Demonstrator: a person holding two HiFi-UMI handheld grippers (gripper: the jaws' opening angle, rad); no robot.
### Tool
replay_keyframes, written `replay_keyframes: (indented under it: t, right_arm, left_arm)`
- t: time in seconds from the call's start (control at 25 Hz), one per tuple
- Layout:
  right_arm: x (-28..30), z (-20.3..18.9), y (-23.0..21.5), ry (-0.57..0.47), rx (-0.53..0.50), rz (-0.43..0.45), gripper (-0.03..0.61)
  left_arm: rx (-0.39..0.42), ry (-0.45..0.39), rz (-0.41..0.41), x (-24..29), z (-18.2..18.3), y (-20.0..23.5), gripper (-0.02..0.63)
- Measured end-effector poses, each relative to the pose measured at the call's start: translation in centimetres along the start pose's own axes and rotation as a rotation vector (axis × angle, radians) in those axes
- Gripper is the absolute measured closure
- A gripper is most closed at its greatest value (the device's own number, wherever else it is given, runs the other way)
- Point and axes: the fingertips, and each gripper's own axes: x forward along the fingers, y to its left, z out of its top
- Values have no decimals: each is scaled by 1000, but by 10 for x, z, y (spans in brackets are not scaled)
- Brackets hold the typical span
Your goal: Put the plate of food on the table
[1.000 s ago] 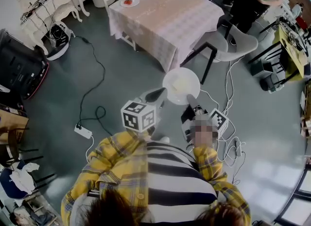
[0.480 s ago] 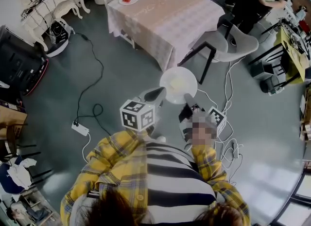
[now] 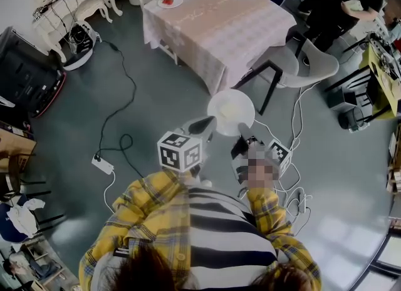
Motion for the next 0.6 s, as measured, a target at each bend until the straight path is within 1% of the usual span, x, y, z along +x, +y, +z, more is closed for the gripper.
replay_keyframes:
  t: [0.28,0.4,0.48,0.6]
  right_arm:
    - [34,22,4,-13,26,2,571]
    - [55,35,7,-25,18,-13,571]
    - [70,43,8,-34,14,-7,571]
    - [91,54,12,-52,29,-7,569]
  left_arm:
    - [7,3,-19,31,26,20,614]
    - [6,13,-33,48,39,33,614]
    - [7,20,-43,58,48,44,614]
    - [10,28,-58,74,65,59,614]
